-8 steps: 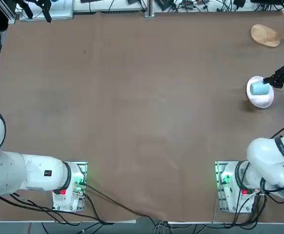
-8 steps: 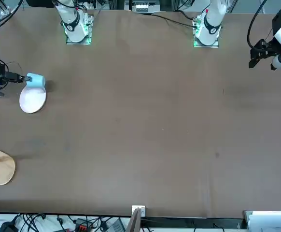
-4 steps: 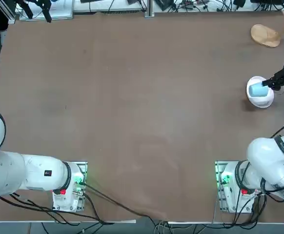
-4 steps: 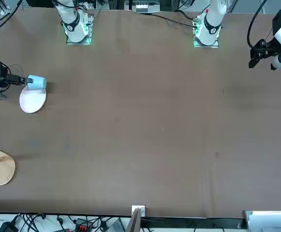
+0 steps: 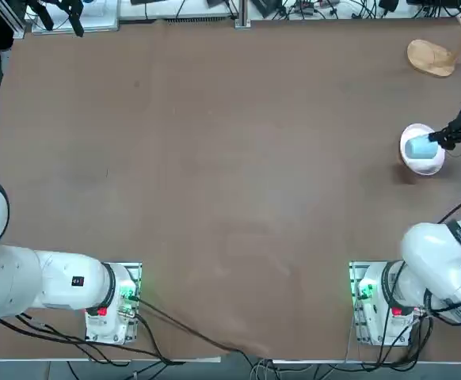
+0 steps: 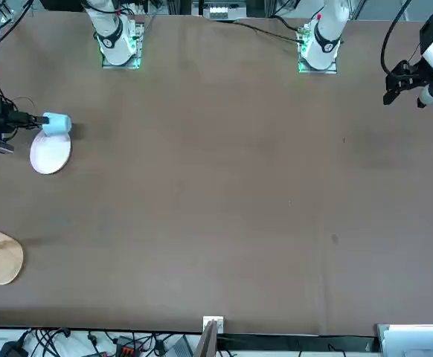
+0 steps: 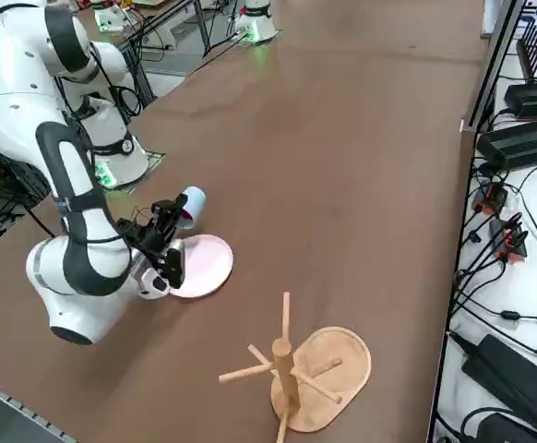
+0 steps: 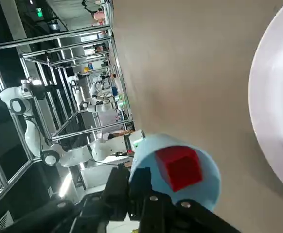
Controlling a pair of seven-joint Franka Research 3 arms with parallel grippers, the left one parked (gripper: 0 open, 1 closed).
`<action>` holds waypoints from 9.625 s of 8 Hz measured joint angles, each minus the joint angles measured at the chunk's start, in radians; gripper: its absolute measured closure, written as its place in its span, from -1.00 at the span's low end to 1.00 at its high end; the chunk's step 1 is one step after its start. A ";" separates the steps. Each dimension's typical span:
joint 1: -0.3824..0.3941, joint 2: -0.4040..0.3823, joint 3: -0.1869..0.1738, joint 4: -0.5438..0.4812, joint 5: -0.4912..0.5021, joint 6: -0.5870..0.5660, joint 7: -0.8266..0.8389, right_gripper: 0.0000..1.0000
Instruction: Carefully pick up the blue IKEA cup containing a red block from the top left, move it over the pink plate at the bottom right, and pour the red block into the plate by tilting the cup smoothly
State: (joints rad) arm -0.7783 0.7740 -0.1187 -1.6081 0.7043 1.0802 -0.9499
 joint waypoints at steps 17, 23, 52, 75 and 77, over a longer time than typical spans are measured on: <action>-0.040 0.190 0.004 0.244 0.042 -0.242 -0.023 0.95; -0.027 0.187 0.009 0.277 0.043 -0.180 -0.011 0.95; 1.132 -0.341 0.030 -0.303 -0.738 1.087 1.784 0.95; 0.957 -0.366 0.001 0.111 -0.757 0.845 1.243 -1.00; 0.875 -0.424 0.000 0.123 -0.751 0.711 1.090 -1.00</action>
State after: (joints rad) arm 0.0963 0.3500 -0.1187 -1.4850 -0.0470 1.7910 0.1405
